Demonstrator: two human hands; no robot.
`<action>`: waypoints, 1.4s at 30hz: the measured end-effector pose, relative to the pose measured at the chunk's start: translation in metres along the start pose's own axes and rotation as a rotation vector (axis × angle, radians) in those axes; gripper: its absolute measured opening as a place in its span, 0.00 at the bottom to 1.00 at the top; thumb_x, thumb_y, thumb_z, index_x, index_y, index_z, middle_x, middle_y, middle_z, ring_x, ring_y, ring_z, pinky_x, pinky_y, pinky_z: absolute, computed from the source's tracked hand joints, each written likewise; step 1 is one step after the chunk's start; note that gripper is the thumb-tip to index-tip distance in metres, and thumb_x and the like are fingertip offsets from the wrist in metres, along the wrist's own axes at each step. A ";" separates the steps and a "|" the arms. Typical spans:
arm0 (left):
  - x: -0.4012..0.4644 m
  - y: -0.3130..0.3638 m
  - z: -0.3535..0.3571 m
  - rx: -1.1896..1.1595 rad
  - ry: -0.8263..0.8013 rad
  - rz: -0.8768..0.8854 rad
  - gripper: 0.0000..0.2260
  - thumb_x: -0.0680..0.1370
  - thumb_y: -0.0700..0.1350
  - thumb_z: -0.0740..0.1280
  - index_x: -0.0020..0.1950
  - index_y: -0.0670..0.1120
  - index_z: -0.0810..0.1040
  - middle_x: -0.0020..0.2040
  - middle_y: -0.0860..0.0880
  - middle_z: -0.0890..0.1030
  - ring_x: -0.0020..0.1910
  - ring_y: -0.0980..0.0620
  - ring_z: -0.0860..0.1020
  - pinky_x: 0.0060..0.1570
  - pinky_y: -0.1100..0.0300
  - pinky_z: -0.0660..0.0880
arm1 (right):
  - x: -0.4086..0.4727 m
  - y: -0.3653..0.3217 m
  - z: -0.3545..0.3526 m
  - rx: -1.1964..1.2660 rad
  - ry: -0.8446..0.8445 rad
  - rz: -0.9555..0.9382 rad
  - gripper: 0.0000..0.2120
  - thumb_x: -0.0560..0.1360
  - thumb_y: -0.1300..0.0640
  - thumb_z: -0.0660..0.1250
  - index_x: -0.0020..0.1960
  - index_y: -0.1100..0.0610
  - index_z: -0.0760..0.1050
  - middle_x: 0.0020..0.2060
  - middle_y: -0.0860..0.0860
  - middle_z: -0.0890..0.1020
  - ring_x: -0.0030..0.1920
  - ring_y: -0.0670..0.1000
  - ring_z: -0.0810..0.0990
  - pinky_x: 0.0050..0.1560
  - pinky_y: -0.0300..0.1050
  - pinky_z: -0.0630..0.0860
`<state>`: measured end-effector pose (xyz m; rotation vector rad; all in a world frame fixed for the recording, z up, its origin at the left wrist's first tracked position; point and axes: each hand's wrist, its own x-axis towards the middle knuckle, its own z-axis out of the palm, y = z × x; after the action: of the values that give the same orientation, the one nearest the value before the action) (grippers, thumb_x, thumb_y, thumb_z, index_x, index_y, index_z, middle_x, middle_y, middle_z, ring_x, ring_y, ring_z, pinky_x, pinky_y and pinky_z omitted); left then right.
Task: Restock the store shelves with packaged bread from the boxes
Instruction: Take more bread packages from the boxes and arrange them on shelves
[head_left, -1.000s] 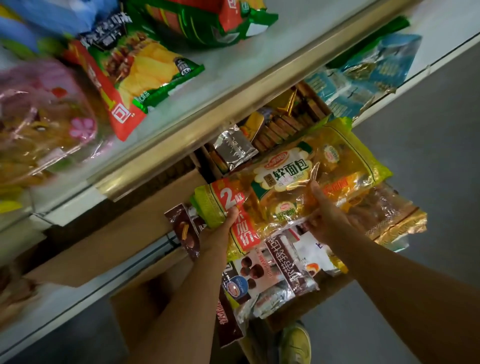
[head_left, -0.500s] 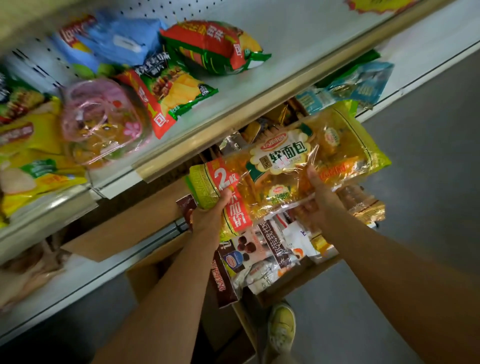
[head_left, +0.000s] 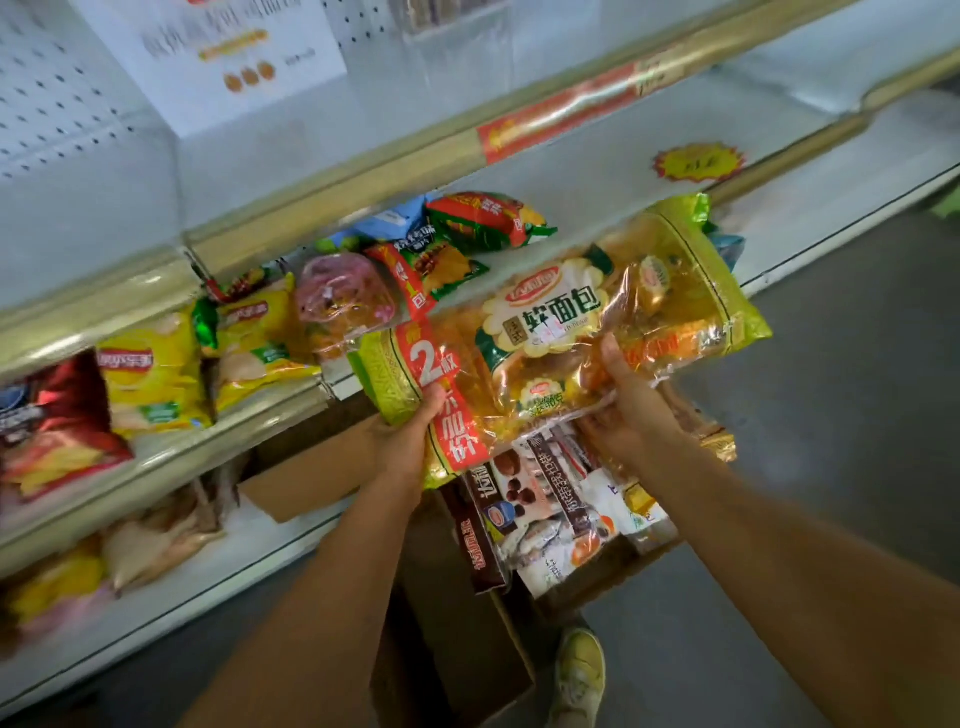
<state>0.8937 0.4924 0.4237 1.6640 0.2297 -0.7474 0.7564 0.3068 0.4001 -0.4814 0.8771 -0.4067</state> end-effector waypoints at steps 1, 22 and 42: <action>-0.012 0.007 -0.008 -0.015 0.006 0.006 0.19 0.72 0.52 0.75 0.59 0.46 0.77 0.45 0.50 0.83 0.41 0.52 0.82 0.38 0.58 0.76 | -0.014 -0.001 0.007 0.000 -0.029 -0.013 0.22 0.67 0.45 0.76 0.53 0.58 0.77 0.36 0.52 0.84 0.38 0.52 0.84 0.44 0.50 0.80; -0.256 0.145 -0.158 -0.249 0.096 0.355 0.23 0.68 0.56 0.77 0.57 0.51 0.72 0.53 0.46 0.81 0.55 0.43 0.81 0.61 0.44 0.76 | -0.285 -0.042 0.168 -0.127 -0.391 -0.235 0.20 0.71 0.47 0.72 0.58 0.56 0.77 0.58 0.53 0.81 0.59 0.54 0.78 0.60 0.51 0.76; -0.334 0.295 -0.233 -0.330 0.231 0.717 0.21 0.69 0.55 0.77 0.56 0.52 0.74 0.49 0.48 0.83 0.50 0.44 0.83 0.56 0.45 0.78 | -0.364 -0.091 0.327 -0.147 -0.619 -0.340 0.31 0.60 0.49 0.78 0.61 0.53 0.76 0.57 0.52 0.83 0.60 0.53 0.79 0.66 0.52 0.73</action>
<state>0.8742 0.7217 0.8704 1.3719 -0.0864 0.0254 0.7968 0.4987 0.8578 -0.8419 0.2224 -0.4679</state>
